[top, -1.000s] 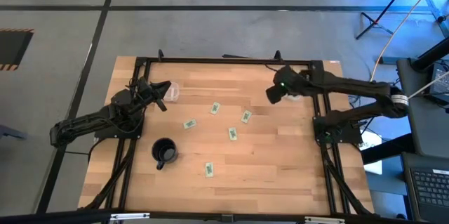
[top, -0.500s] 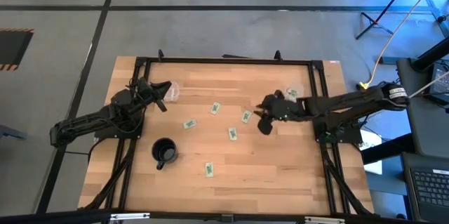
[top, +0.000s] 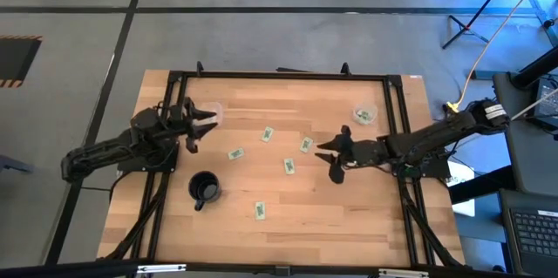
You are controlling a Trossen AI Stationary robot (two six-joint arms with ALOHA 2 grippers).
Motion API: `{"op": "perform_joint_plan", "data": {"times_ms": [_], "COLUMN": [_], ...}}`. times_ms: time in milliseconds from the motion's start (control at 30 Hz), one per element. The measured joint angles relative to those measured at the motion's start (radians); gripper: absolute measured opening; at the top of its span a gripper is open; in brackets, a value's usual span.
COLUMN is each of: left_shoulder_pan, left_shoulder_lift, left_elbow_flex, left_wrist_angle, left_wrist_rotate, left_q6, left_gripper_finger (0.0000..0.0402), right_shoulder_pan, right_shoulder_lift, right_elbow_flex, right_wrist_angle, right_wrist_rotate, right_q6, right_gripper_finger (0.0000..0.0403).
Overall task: Pick and place Stevia / Truvia into bins
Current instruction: Put the stevia packet into the left transparent container
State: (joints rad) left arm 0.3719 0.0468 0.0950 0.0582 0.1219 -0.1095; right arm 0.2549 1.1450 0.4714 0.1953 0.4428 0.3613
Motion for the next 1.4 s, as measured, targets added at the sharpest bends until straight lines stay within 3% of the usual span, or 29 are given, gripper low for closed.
{"op": "perform_joint_plan", "data": {"times_ms": [233,467,733,867,1100,1400], "left_shoulder_pan": [-0.019,-0.090,-0.157,-0.172,-0.166,-0.166], "left_shoulder_lift": [0.178,0.504,0.894,1.045,1.218,1.337], "left_elbow_flex": [0.056,0.223,0.439,0.475,0.493,0.494], "left_wrist_angle": [0.027,-0.072,-0.361,-0.401,-0.355,-0.311], "left_wrist_rotate": [0.066,0.152,0.081,0.085,0.070,-0.001], "left_q6": [-0.052,0.022,0.097,0.123,0.124,0.149], "left_gripper_finger": [0.0202,0.0194,0.0189,0.0187,0.0178,0.0175], "right_shoulder_pan": [0.027,0.028,0.028,0.028,0.028,0.028], "right_shoulder_lift": [-0.119,-0.254,-0.272,-0.271,-0.270,-0.270], "right_elbow_flex": [-0.141,-0.221,-0.227,-0.227,-0.227,-0.227], "right_wrist_angle": [0.177,0.271,0.271,0.266,0.257,0.254], "right_wrist_rotate": [-0.009,-0.052,-0.053,-0.053,-0.053,-0.053], "right_q6": [-0.084,-0.158,-0.157,-0.157,-0.157,-0.157], "right_gripper_finger": [0.0139,0.0139,0.0139,0.0139,0.0139,0.0139]}}
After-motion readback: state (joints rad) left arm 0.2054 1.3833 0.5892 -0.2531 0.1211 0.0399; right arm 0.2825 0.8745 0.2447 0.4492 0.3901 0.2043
